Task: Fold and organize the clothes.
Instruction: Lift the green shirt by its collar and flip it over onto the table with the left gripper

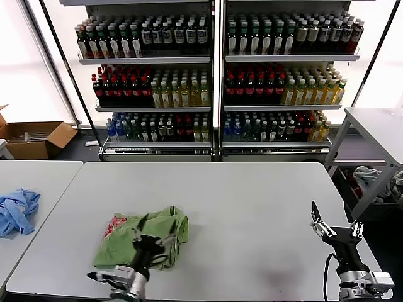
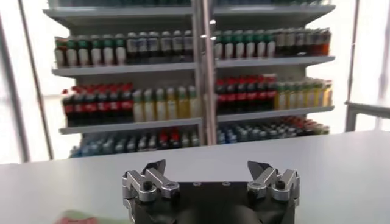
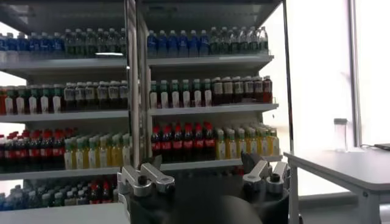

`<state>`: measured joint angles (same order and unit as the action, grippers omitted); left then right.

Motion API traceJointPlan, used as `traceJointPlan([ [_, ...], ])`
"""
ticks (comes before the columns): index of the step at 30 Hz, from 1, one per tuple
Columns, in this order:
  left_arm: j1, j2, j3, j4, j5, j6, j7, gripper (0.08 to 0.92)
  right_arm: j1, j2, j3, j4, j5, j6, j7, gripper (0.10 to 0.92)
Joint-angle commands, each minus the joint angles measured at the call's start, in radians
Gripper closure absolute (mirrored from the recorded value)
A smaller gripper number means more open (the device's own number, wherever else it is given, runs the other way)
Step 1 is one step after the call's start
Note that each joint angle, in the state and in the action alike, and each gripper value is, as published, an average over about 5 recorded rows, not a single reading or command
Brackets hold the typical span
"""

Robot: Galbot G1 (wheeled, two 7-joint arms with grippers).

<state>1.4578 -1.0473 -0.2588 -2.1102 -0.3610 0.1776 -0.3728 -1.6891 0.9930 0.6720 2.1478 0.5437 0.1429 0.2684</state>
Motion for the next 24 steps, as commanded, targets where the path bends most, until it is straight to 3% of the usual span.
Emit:
traceJointPlan([
  [1,0.058,0.054,-0.393,0.116,-0.28,0.095,0.022,0.177,-0.001,-0.005,0.006,0.006,0.001,-0.003,0.001,0.203],
  [13,0.066,0.002,-0.304,0.179,-0.307,0.095,0.094,0.177,-0.007,0.0,0.011,0.015,0.001,-0.003,0.001,0.203],
  [24,0.056,0.018,-0.313,0.217,-0.394,0.119,0.189,0.177,-0.006,0.003,0.009,0.008,0.001,0.001,0.001,0.203],
])
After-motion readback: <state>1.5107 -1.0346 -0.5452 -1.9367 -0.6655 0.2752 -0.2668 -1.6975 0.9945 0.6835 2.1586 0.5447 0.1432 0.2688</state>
